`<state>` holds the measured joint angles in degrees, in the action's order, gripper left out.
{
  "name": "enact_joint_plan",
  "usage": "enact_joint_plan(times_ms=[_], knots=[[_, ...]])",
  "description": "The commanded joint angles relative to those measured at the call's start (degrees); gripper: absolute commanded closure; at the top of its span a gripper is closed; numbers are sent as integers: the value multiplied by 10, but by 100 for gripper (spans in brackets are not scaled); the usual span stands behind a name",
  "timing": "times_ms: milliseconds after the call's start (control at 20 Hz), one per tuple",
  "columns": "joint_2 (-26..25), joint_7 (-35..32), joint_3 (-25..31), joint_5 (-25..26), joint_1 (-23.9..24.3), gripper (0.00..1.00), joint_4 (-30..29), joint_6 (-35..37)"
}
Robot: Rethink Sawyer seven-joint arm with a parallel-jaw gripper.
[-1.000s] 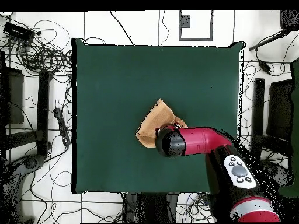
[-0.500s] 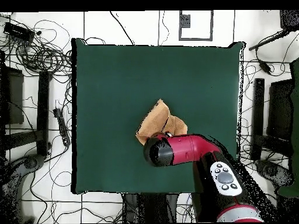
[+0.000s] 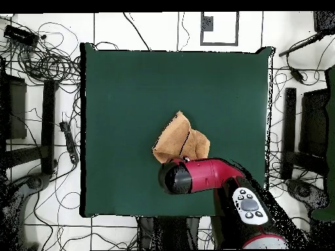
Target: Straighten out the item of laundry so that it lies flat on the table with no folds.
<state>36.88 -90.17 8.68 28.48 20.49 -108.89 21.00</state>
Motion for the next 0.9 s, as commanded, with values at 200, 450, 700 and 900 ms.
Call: enact_joint_plan(times_ms=[200, 450, 700, 900], knots=[[-29, -99, 12, -23, -2, 0, -14, -42], [-22, -95, 16, -25, -1, 0, -16, -34], [-17, -86, 22, -32, 6, 0, -14, -16], [-22, -79, 23, -29, 8, 0, -7, -11]])
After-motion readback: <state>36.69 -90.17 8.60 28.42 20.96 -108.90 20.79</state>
